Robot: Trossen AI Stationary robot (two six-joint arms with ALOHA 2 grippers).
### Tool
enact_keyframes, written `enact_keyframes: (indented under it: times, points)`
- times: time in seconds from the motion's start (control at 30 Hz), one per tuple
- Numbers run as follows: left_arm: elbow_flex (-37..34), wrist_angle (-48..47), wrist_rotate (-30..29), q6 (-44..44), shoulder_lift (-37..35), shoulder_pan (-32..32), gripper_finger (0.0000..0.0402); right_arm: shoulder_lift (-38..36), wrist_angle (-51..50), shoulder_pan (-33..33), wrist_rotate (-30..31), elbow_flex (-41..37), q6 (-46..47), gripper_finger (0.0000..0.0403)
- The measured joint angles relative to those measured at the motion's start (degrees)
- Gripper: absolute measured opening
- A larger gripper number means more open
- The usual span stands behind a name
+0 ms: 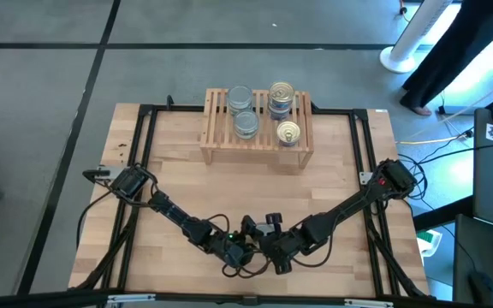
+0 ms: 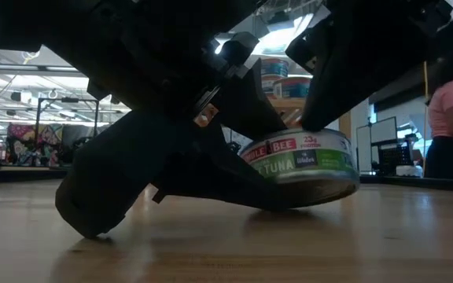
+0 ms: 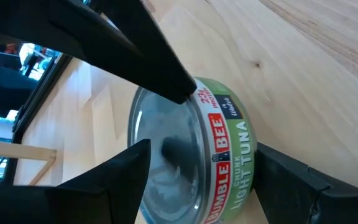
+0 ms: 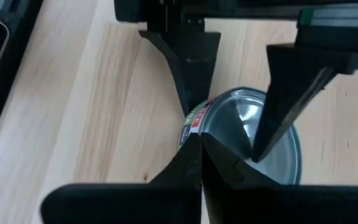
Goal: Stack canned seafood by type on shelf
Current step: Stack the green white tuna can on top of the green white tuna can on the shelf
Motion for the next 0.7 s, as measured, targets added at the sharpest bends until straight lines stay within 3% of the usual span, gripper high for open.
enact_keyframes:
  times: [0.4, 0.7]
  points:
    - [0.0, 0.0, -1.9, -0.1, 0.0, -0.1, 0.0259, 0.0, 0.9, -0.7, 0.0, 0.0, 0.4, 0.0]
    - [0.0, -0.2, -2.1, -0.8, 0.0, -0.1, 0.0191, -0.1, 1.0, -0.7, 0.1, 0.0, 0.5, 0.0]
